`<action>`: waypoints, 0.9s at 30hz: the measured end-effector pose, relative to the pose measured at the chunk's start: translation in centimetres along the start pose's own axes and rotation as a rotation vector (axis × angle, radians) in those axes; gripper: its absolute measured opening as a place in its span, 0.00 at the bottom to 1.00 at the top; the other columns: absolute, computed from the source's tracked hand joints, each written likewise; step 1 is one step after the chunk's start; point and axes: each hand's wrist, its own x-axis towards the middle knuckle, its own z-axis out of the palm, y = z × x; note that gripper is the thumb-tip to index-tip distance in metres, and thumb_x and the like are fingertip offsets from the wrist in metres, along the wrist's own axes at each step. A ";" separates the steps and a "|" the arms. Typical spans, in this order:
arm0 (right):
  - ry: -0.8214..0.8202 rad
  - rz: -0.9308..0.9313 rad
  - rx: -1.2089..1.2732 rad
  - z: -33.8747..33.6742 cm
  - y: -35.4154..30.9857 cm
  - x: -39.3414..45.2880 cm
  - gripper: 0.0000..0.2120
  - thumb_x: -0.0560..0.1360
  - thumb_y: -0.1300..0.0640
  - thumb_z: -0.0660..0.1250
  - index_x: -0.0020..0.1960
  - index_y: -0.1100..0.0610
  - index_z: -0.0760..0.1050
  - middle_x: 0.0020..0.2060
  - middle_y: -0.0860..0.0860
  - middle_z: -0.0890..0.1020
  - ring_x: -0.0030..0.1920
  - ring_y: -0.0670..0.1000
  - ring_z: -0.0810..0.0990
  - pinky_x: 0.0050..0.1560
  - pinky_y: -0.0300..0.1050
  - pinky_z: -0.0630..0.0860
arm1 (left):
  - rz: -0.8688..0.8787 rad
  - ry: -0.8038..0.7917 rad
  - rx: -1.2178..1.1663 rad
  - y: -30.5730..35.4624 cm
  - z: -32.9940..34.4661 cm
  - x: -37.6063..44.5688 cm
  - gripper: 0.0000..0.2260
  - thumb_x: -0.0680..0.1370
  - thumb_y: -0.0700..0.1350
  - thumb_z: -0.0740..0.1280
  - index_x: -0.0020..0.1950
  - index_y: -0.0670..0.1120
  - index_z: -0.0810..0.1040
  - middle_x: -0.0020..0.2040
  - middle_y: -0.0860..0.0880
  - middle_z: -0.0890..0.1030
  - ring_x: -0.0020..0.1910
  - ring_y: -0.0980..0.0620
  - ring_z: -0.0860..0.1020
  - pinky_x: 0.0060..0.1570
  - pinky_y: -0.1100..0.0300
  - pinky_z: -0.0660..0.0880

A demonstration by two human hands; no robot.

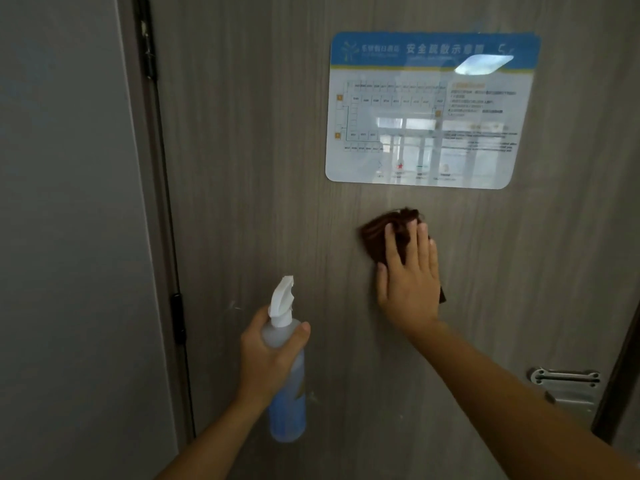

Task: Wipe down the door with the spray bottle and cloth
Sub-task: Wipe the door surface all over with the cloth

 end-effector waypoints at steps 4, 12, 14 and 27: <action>0.008 0.028 0.013 1.6 -5.0 -0.3 0.32 0.83 0.50 0.58 0.83 0.56 0.51 0.81 0.64 0.52 0.82 0.62 0.40 0.82 0.59 0.42 | -0.009 0.072 0.052 0.1 -2.8 0.1 0.19 0.67 0.57 0.76 0.50 0.47 0.82 0.43 0.52 0.86 0.40 0.55 0.84 0.40 0.65 0.80; -0.142 -0.847 -0.124 4.4 -10.5 0.3 0.31 0.78 0.49 0.69 0.79 0.50 0.66 0.80 0.58 0.53 0.81 0.56 0.49 0.81 0.56 0.39 | -0.122 0.179 0.198 -1.5 -6.8 -1.6 0.11 0.74 0.38 0.80 0.50 0.50 0.83 0.43 0.53 0.86 0.41 0.56 0.85 0.40 0.65 0.80; -0.109 -0.793 -0.110 3.5 -12.3 2.8 0.30 0.80 0.48 0.67 0.80 0.50 0.64 0.80 0.58 0.52 0.81 0.56 0.49 0.80 0.55 0.38 | -0.151 0.194 0.196 -1.5 -7.2 -2.4 0.11 0.74 0.36 0.79 0.48 0.50 0.83 0.40 0.49 0.86 0.39 0.57 0.84 0.39 0.66 0.79; -0.179 -0.732 -0.026 3.5 -16.5 4.2 0.30 0.83 0.48 0.59 0.82 0.52 0.55 0.82 0.59 0.46 0.82 0.59 0.42 0.81 0.57 0.40 | -0.212 0.266 0.145 -1.7 -9.1 -2.5 0.17 0.64 0.59 0.76 0.46 0.51 0.83 0.39 0.45 0.85 0.40 0.45 0.84 0.43 0.49 0.82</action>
